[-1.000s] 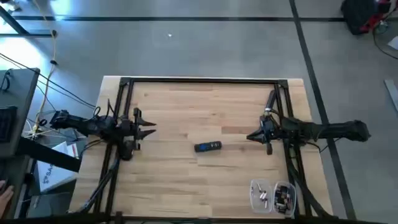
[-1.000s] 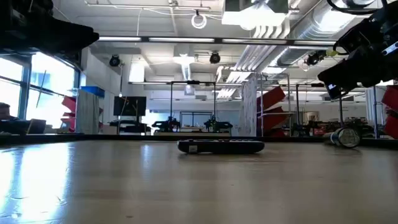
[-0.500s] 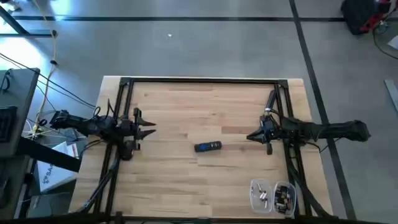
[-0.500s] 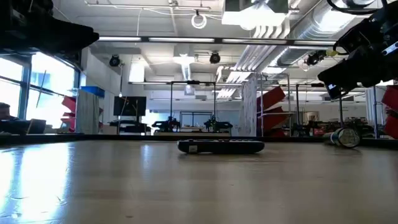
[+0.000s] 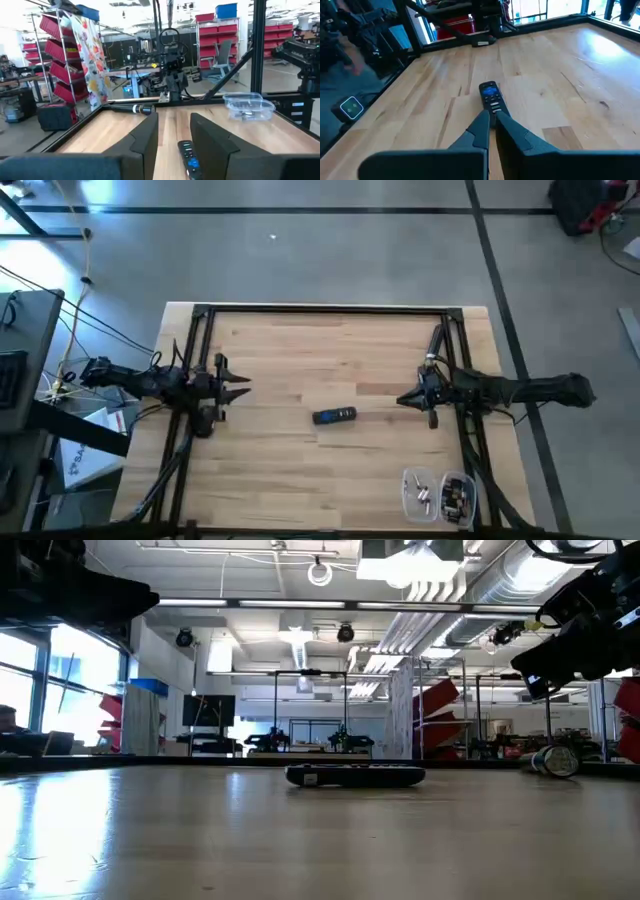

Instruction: Insert battery

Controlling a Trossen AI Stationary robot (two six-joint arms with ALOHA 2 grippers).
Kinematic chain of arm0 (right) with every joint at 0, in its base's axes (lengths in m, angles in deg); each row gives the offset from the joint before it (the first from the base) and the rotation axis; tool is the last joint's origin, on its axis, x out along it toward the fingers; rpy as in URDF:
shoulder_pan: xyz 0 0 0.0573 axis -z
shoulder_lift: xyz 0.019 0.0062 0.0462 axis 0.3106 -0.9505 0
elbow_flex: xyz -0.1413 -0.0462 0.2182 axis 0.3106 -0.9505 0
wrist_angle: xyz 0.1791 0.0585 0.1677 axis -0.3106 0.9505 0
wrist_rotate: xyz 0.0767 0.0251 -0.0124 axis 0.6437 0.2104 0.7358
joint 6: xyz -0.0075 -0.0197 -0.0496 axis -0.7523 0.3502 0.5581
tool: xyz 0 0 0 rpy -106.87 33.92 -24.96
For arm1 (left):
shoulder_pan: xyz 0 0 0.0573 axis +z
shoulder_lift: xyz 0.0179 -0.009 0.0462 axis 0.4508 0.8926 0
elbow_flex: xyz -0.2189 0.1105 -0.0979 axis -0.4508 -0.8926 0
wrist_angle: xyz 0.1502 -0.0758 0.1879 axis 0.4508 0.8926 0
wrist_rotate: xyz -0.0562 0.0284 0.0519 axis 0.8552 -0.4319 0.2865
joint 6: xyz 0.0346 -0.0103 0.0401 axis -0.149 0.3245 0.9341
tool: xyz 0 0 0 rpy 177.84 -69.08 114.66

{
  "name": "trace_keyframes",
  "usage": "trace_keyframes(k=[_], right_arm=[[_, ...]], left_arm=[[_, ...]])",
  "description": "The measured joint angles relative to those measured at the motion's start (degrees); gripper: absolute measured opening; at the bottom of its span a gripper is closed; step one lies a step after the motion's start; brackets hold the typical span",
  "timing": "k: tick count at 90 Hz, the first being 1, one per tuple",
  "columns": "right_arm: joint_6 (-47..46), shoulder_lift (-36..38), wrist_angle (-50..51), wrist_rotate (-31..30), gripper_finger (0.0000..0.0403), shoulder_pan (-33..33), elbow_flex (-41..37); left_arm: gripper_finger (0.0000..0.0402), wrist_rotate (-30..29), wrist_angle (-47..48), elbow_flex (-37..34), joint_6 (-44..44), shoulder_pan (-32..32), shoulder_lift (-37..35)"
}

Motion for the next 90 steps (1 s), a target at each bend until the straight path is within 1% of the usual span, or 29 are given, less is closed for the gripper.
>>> trace_keyframes(k=[15,25,33,47,52,56,63,68,74,79,82,86,90], right_arm=[[0.0,0.0,0.0,0.0,0.0,0.0,0.0],[0.0,0.0,0.0,0.0,0.0,0.0,0.0],[0.0,0.0,0.0,0.0,0.0,0.0,0.0],[0.0,0.0,0.0,0.0,0.0,0.0,0.0],[0.0,0.0,0.0,0.0,0.0,0.0,0.0],[0.0,0.0,0.0,0.0,0.0,0.0,0.0],[0.0,0.0,0.0,0.0,0.0,0.0,0.0],[0.0,0.0,0.0,0.0,0.0,0.0,0.0],[0.0,0.0,0.0,0.0,0.0,0.0,0.0],[0.0,0.0,0.0,0.0,0.0,0.0,0.0],[0.0,0.0,0.0,0.0,0.0,0.0,0.0],[0.0,0.0,0.0,0.0,0.0,0.0,0.0],[0.0,0.0,0.0,0.0,0.0,0.0,0.0]], left_arm=[[0.0095,0.0,-0.2,0.0,0.6,0.0,0.0],[0.0095,-1.6,-0.5,0.0,7.7,0.0,0.0],[0.0095,-2.4,-0.3,0.0,10.6,0.0,0.0],[0.0095,-4.0,-0.4,0.0,10.8,0.0,0.0],[0.0095,-3.7,-0.4,0.0,9.2,0.0,0.0],[0.0095,-2.6,-0.5,0.0,2.9,0.0,0.0],[0.0095,1.2,-0.9,0.0,-16.6,-0.3,0.0],[0.0095,1.4,-2.2,0.0,-29.7,-0.3,0.1],[0.0095,0.5,-2.3,0.0,-40.7,-0.3,0.1],[0.0095,0.2,-2.2,0.0,-46.9,-0.3,0.1],[0.0095,-1.0,-2.3,0.0,-49.3,-0.3,0.1],[0.0095,-4.4,-2.3,0.0,-51.5,-0.3,0.1],[0.0095,-8.8,-1.8,0.0,-51.6,-0.3,0.1]])
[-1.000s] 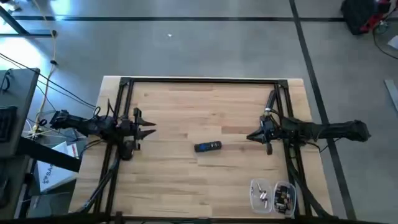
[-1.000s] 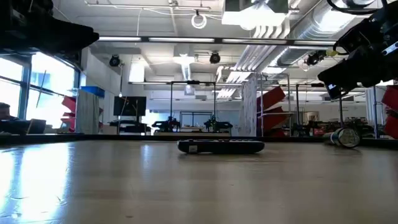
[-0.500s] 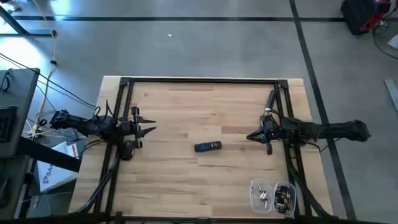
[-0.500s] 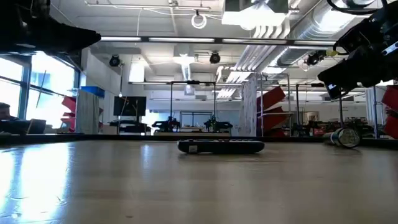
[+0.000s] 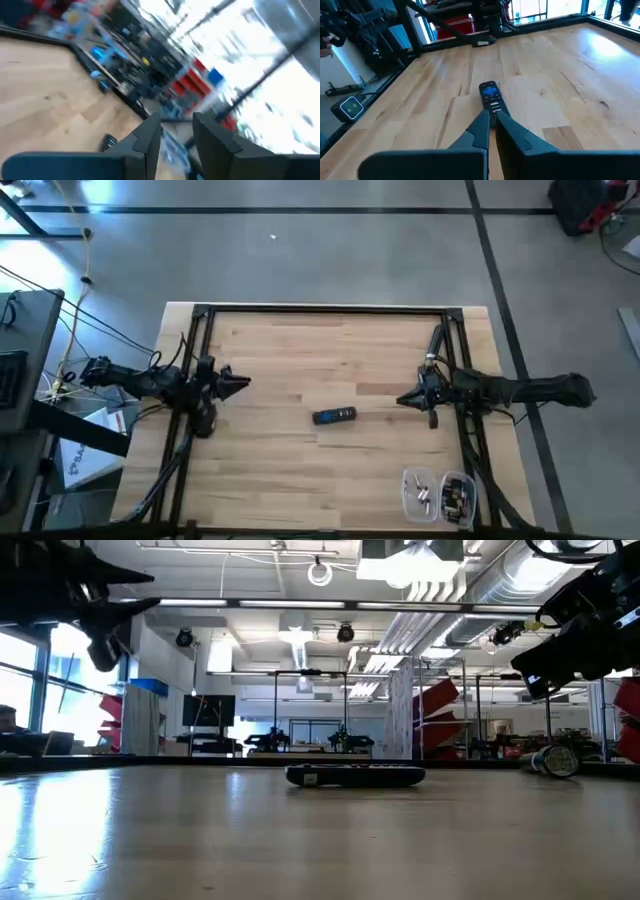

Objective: Insert battery
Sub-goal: Open the remote cover

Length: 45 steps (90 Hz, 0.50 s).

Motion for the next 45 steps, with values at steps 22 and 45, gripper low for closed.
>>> trace_keyframes(k=[22,45], right_arm=[[0.0,0.0,0.0,0.0,0.0,0.0,0.0],[0.0,0.0,0.0,0.0,0.0,0.0,0.0]], left_arm=[[0.0095,-14.0,3.8,0.0,9.6,0.0,4.9],[0.0089,-7.1,-8.6,5.4,22.7,-1.9,21.9]])
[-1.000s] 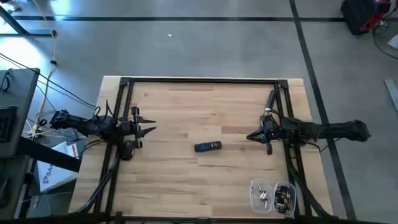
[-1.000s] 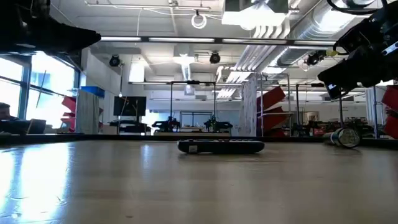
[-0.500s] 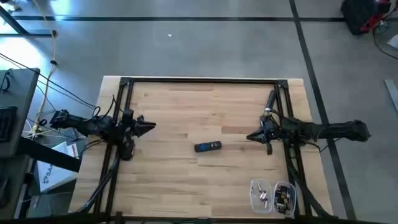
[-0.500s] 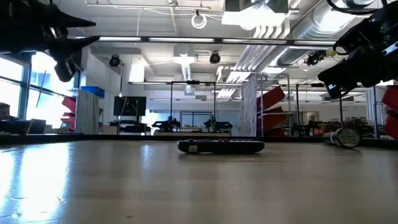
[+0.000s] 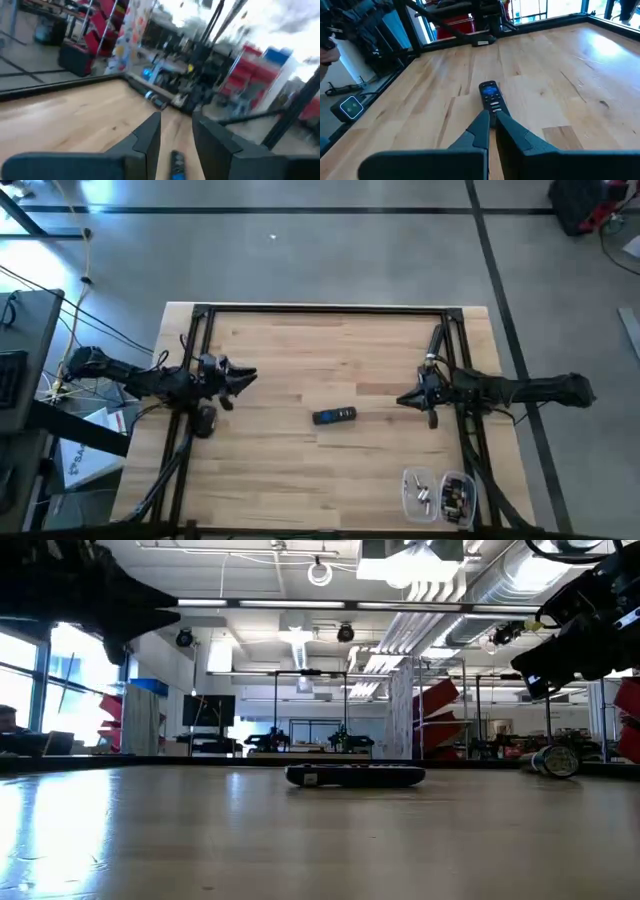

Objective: Insert battery
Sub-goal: Open the remote cover

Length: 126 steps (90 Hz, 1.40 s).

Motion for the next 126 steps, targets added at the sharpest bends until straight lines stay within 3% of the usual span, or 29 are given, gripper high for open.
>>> trace_keyframes(k=[10,23,34,55,73,81,95,113,126], right_arm=[[0.0,0.0,0.0,0.0,0.0,0.0,0.0],[0.0,0.0,0.0,0.0,0.0,0.0,0.0],[0.0,0.0,0.0,0.0,0.0,0.0,0.0],[0.0,0.0,0.0,0.0,0.0,0.0,0.0],[0.0,0.0,0.0,0.0,0.0,0.0,0.0],[0.0,0.0,0.0,0.0,0.0,0.0,0.0],[0.0,0.0,0.0,0.0,0.0,0.0,0.0],[0.0,0.0,0.0,0.0,0.0,0.0,0.0],[0.0,0.0,0.0,0.0,0.0,0.0,0.0]], left_arm=[[0.0086,-0.7,0.2,6.4,0.3,-3.1,10.3],[0.0085,-9.6,11.2,18.5,-2.0,-5.3,22.0],[0.0085,-9.1,17.3,26.0,-5.4,-5.5,33.2],[0.0085,0.4,-2.5,28.5,-1.7,-4.6,56.0],[0.0086,0.4,-13.1,28.4,-0.6,-0.9,70.5],[0.0092,2.1,-16.8,29.8,4.0,0.7,74.6],[0.0133,3.4,-14.3,33.9,11.1,1.3,77.8],[0.021,4.7,-13.1,35.5,13.3,1.2,78.1],[0.0244,3.0,-11.1,35.4,13.0,1.4,80.0]])
